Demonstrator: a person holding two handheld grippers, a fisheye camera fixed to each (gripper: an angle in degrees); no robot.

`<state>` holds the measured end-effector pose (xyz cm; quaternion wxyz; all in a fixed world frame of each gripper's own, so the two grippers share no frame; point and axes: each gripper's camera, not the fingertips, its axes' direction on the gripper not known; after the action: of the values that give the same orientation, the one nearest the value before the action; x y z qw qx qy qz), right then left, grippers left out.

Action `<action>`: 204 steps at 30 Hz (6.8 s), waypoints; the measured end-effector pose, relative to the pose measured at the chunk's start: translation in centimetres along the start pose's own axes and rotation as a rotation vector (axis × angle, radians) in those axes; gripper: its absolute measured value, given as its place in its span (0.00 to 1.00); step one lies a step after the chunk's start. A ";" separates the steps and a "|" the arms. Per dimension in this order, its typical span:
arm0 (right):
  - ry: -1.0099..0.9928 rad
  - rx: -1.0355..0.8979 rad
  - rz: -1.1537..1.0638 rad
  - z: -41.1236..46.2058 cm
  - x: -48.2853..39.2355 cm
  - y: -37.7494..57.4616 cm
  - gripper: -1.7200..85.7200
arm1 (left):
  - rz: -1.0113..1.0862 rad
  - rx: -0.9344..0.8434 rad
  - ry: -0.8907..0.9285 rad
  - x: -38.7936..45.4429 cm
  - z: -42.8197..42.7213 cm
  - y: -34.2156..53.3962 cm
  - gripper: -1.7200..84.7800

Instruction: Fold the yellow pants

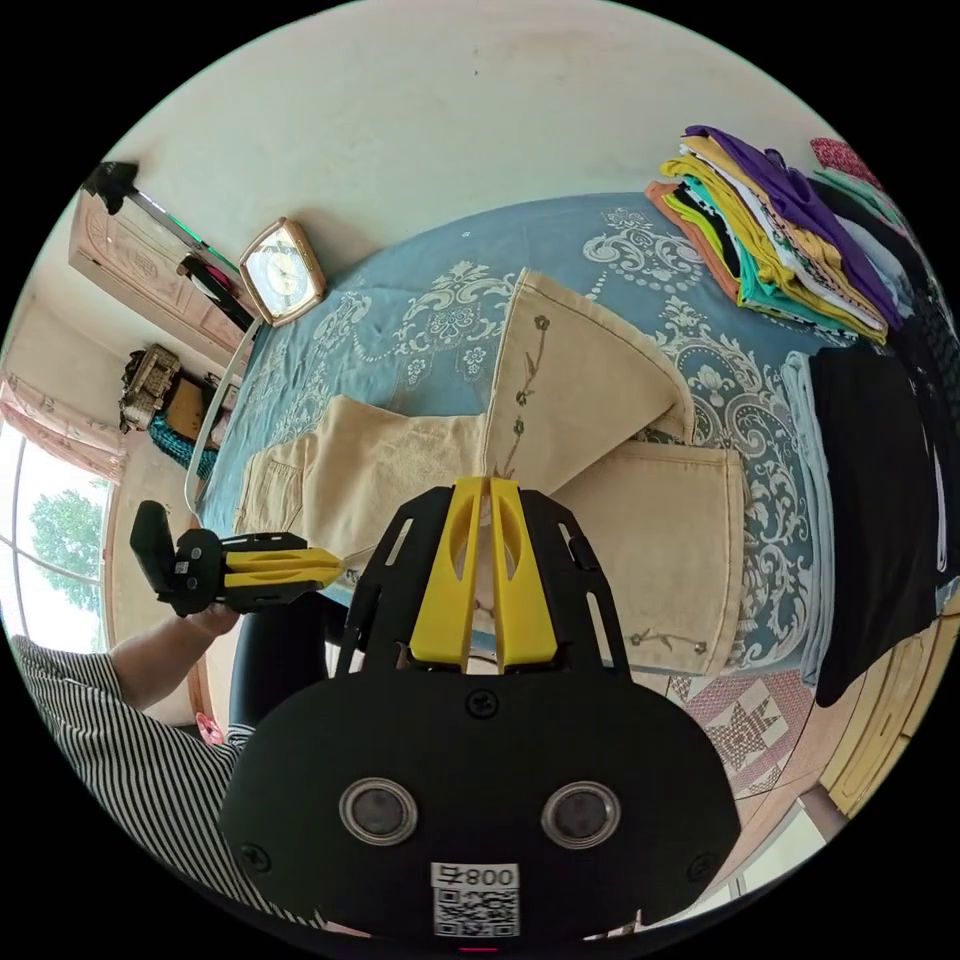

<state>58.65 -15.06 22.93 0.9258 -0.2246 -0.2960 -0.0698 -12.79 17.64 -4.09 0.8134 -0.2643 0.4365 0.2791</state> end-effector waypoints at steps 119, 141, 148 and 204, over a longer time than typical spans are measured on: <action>0.133 -0.005 -0.075 3.7 10.2 0.7 0.02 | -0.474 0.026 -0.182 -17.7 0.9 -13.9 0.02; -0.335 -0.289 -0.586 21.5 -17.9 -23.2 0.11 | -0.609 0.146 -0.061 -29.3 -14.7 2.4 0.11; -0.408 -0.214 -0.624 20.2 -20.4 -22.2 0.10 | -0.454 0.132 -0.034 -31.9 -18.6 3.4 0.14; -0.166 -0.201 -0.613 25.8 -35.2 -29.7 0.02 | -0.627 0.186 -0.199 -29.5 -33.0 17.6 0.02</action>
<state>8.88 -29.84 32.34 0.8076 -0.2203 -0.4158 -0.3556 -57.05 1.23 2.09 0.9188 -0.2820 0.2762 -0.0009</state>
